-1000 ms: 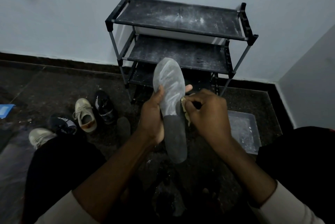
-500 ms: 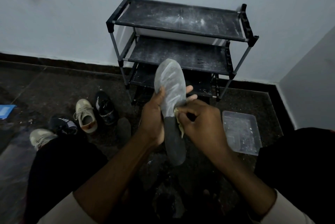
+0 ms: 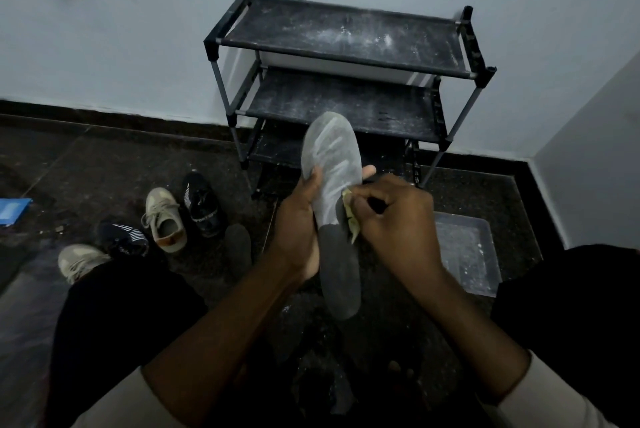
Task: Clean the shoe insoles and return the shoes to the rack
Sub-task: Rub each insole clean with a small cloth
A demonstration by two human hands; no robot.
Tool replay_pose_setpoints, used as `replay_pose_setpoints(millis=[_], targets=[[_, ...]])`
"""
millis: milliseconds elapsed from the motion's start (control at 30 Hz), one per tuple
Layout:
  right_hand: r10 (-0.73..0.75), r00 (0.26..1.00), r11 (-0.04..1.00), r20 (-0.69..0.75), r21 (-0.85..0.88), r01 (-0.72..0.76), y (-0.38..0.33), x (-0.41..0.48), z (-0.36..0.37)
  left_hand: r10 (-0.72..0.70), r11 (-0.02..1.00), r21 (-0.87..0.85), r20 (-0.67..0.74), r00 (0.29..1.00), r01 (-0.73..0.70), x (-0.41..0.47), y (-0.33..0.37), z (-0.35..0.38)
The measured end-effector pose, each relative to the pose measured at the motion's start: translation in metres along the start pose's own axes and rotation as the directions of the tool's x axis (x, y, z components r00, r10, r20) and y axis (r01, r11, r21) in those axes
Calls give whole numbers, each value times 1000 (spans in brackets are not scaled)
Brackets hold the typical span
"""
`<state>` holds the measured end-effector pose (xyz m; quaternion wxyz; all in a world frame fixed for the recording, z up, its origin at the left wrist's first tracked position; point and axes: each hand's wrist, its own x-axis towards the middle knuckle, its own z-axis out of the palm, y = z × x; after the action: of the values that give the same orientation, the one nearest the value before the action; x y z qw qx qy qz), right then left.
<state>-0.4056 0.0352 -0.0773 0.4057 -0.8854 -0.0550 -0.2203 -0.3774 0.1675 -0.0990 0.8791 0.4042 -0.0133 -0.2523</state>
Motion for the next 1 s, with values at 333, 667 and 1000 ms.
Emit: replay_pose_setpoints(millis=[333,667,1000], targets=[[5,1000,998,28,68,-6,0,-1,0,-5,1000,-12,9,1000,5,-1,-2,2],[19,999,991,40,132,-25,-1,-1,-2,-1,1000,3,-29,1000,1,-3,-1,7],[28,995,979,92,200,-47,-5,-5,-3,15,1000,26,-22,1000,-14,-1,1,7]])
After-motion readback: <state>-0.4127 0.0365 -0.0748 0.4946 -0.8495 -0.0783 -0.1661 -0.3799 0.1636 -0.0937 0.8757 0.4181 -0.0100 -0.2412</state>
